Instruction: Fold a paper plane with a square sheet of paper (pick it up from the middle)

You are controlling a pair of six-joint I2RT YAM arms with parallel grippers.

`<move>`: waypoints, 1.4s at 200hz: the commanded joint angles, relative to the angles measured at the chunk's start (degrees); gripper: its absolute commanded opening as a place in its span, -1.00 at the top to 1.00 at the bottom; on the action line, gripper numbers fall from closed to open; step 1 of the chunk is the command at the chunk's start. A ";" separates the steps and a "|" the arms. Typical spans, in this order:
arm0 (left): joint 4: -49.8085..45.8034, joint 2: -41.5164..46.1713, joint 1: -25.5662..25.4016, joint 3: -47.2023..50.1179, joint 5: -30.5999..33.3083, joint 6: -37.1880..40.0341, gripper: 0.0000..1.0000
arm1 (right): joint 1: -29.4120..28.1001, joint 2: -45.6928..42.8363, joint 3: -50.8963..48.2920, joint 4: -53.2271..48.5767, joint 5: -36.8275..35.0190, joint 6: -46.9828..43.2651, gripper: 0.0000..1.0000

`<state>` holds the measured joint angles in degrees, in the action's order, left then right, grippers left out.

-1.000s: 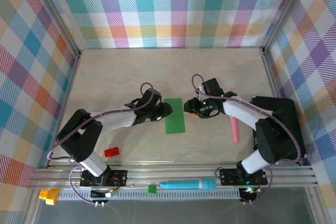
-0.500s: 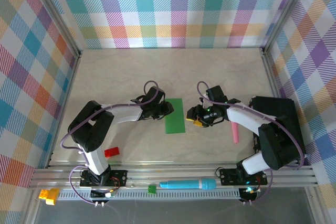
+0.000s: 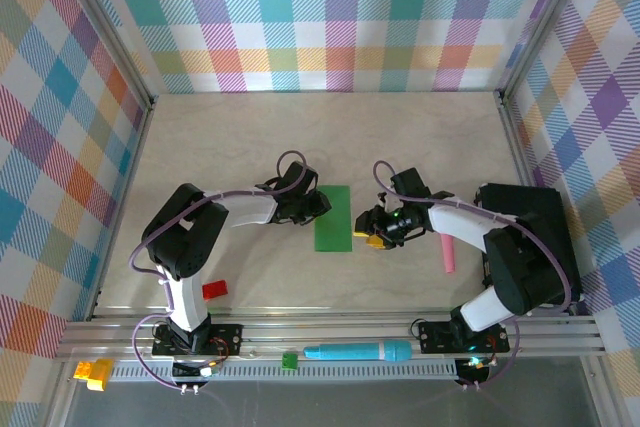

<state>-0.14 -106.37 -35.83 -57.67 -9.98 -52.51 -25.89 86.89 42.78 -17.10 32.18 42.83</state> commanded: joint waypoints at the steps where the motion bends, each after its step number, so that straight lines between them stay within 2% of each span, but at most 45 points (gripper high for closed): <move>1: -4.78 -0.81 0.50 1.95 2.29 -1.53 0.43 | -0.77 0.47 -0.95 1.56 0.69 1.80 0.02; 30: -5.58 0.02 0.42 2.50 3.18 -2.74 0.44 | -2.39 1.41 -2.16 4.08 0.64 4.24 0.05; 81: -7.81 0.15 0.37 2.72 3.91 -3.55 0.46 | -4.64 2.89 -3.98 9.15 -1.53 6.96 0.32; 161: -8.20 -0.24 0.27 2.57 3.12 -3.43 0.46 | -5.41 6.42 -3.57 12.25 -3.22 6.39 0.43; 230: -8.22 -0.27 0.11 2.14 3.03 -3.48 0.47 | -5.49 8.29 -4.07 17.29 0.22 7.46 0.49; 280: -8.14 0.11 -0.02 1.69 2.51 -3.72 0.46 | -5.40 7.83 -4.66 18.86 -0.37 8.32 0.54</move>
<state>-0.27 -106.00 -35.86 -57.06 -8.95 -55.92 -31.11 94.48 38.94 0.05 31.14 50.35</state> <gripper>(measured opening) 0.268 0.238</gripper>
